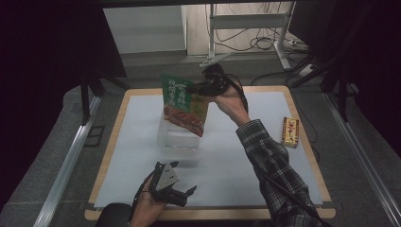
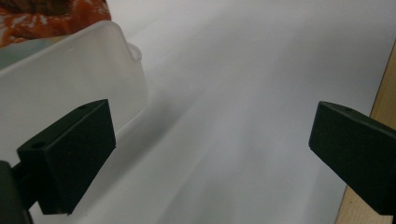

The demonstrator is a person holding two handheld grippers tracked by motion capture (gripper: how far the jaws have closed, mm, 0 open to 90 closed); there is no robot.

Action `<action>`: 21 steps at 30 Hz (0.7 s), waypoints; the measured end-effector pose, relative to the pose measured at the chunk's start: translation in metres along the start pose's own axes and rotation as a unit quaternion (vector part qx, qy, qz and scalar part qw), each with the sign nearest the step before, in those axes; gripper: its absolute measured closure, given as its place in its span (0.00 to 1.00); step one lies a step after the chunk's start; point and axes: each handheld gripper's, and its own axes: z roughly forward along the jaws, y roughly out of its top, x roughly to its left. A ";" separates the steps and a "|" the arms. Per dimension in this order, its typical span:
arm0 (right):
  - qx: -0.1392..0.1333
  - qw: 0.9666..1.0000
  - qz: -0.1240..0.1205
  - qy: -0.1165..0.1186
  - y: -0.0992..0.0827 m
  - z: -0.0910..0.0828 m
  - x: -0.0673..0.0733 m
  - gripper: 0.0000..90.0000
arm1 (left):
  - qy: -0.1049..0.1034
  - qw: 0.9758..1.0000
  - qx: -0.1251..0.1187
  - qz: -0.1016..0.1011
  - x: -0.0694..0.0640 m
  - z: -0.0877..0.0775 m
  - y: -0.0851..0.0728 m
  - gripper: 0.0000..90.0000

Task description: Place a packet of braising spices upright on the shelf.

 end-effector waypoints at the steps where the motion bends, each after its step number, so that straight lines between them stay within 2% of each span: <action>1: 0.000 1.000 0.001 0.001 0.001 0.002 0.000 0.99 | 0.000 1.000 0.000 0.000 0.000 0.000 0.000 0.00; 11: 0.017 1.000 0.005 0.003 -0.004 0.024 -0.002 0.99 | -0.001 1.000 0.000 0.000 0.000 0.000 0.000 0.00; 17: 0.037 0.999 0.008 0.003 -0.016 0.041 -0.006 0.99 | -0.003 1.000 0.002 0.002 0.000 0.000 0.000 0.00; 21: 0.027 0.999 0.020 0.008 -0.018 0.045 -0.010 0.99 | -0.003 1.000 0.002 0.001 0.000 0.000 0.000 0.00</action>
